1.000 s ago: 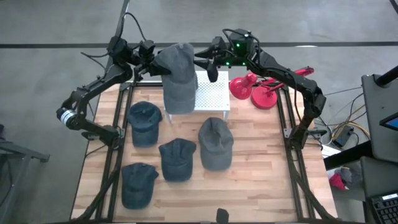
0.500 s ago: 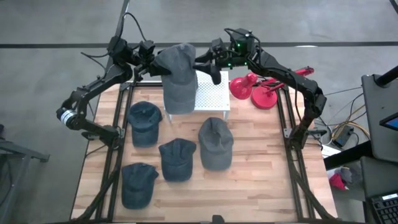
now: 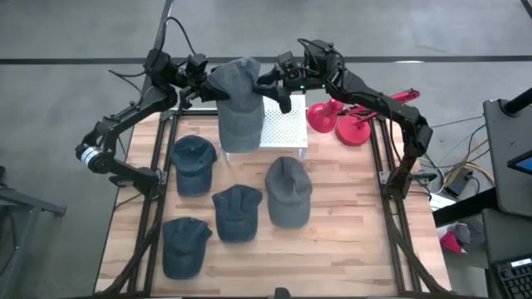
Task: Pick & Place hat
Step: Stack the bottom gray cap on the gray cap on the shelf
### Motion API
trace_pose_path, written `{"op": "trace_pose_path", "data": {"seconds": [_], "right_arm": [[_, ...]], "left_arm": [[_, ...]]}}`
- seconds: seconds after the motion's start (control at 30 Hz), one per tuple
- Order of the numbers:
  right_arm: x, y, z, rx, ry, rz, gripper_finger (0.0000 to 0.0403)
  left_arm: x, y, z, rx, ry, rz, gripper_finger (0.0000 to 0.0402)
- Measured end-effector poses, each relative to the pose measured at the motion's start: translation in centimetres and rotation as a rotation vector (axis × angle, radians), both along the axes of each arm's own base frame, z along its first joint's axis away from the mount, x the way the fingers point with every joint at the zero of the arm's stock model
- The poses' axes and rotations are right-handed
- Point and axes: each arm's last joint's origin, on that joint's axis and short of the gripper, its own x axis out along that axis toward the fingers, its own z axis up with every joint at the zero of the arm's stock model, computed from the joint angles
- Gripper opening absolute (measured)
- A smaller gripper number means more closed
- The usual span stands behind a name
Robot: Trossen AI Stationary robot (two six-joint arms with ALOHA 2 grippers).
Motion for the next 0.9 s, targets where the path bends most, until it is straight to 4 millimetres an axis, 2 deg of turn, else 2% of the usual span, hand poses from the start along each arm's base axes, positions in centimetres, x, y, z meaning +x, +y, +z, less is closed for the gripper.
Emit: {"op": "trace_pose_path", "data": {"seconds": [0.2,0.3,0.4,0.57,0.9], "right_arm": [[0.25,-0.14,-0.25,-0.008,0.004,-0.024,0.0168],[0.29,-0.06,-0.26,-0.033,0.003,-0.019,0.0151],[0.29,-0.06,-0.27,-0.05,0.003,-0.018,0.0113],[0.29,-0.06,-0.26,-0.07,0.003,-0.017,0.0022],[0.28,-0.08,-0.27,-0.065,0.004,-0.019,0.0009]], "left_arm": [[0.26,-0.23,0.0,-0.001,-0.001,-0.01,0.0],[0.3,-0.27,0.0,-0.001,-0.001,-0.012,0.0],[0.3,-0.27,0.0,-0.003,0.0,-0.013,0.0],[0.3,-0.27,0.0,-0.004,0.001,-0.012,0.0],[0.34,-0.2,0.04,-0.041,0.004,0.011,0.001]]}}
